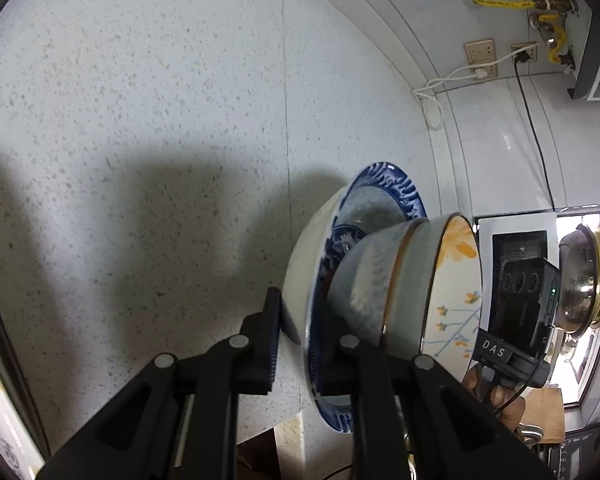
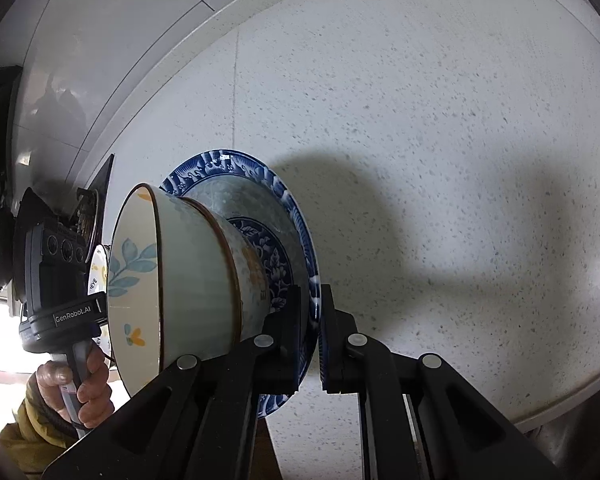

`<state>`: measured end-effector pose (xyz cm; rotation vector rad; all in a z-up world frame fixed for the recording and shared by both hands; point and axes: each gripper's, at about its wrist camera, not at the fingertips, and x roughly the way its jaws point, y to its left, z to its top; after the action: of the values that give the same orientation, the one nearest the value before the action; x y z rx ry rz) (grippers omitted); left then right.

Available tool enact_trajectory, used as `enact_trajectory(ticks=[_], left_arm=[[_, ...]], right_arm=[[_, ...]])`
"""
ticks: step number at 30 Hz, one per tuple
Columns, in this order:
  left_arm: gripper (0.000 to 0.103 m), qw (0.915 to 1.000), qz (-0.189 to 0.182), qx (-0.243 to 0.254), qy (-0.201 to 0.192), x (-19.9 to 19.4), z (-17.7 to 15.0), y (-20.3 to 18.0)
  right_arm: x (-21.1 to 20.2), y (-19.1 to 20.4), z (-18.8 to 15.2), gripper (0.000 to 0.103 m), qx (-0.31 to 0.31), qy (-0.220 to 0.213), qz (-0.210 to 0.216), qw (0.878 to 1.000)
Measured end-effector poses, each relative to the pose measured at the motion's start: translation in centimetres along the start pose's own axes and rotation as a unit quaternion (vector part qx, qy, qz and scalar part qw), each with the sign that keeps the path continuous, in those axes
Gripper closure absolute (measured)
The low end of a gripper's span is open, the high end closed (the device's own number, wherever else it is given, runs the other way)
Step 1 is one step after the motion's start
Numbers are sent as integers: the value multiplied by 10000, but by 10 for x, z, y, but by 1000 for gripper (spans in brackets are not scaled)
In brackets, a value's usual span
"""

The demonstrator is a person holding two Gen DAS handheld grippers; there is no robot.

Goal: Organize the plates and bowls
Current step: 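Lift and carry the blue plate with bowls over the bear plate stack, then lower the blue plate with bowls onto the bear plate stack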

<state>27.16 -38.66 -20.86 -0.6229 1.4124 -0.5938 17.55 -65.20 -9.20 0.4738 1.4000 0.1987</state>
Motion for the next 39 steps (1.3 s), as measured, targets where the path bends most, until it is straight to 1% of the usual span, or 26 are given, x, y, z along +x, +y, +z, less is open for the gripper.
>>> enact_trajectory(ticks=[4, 7, 11, 13, 16, 20, 22, 24, 26, 30, 31, 34, 37, 39], left_arm=[[92, 9997, -44, -131, -215, -33, -2, 11], [92, 9991, -51, -229, -364, -63, 0, 22], [92, 9973, -11, -441, -580, -112, -4, 50], [92, 9961, 64, -534, -695, -137, -6, 65], [92, 9929, 239, -736, -901, -177, -21, 91], [92, 9869, 521, -965, -1184, -226, -39, 128], [92, 9842, 606, -1068, -1278, -242, -45, 147], [92, 9825, 656, -1146, -1315, -249, -49, 162], [92, 9819, 653, -1248, -1265, -253, -53, 183], [92, 9831, 640, -1301, -1119, -244, -54, 209], [93, 9832, 635, -1311, -1096, -241, -53, 213], [93, 9848, 620, -1193, -1097, -237, -49, 216], [93, 9864, 722, -1051, -1038, -235, -47, 218], [93, 9880, 802, -871, -994, -230, -47, 215]], right_arm=[[-1, 33, 7, 95, -254, 14, -33, 9997], [3, 60, 9, 95, -450, 71, 36, 9990], [16, 104, 8, 95, -738, 171, 153, 9970], [26, 128, 5, 95, -884, 259, 238, 9955], [47, 168, -2, 95, -1142, 423, 411, 9917], [77, 209, -11, 95, -1403, 626, 623, 9862], [92, 227, -17, 95, -1503, 721, 682, 9836], [103, 237, -25, 95, -1525, 805, 700, 9825], [117, 245, -32, 95, -1518, 877, 661, 9823], [137, 249, -44, 95, -1401, 979, 522, 9839], [139, 248, -47, 95, -1336, 964, 548, 9848], [136, 252, -50, 95, -1397, 790, 421, 9861], [135, 256, -53, 94, -1359, 701, 372, 9875], [131, 257, -56, 93, -1389, 598, 281, 9881]])
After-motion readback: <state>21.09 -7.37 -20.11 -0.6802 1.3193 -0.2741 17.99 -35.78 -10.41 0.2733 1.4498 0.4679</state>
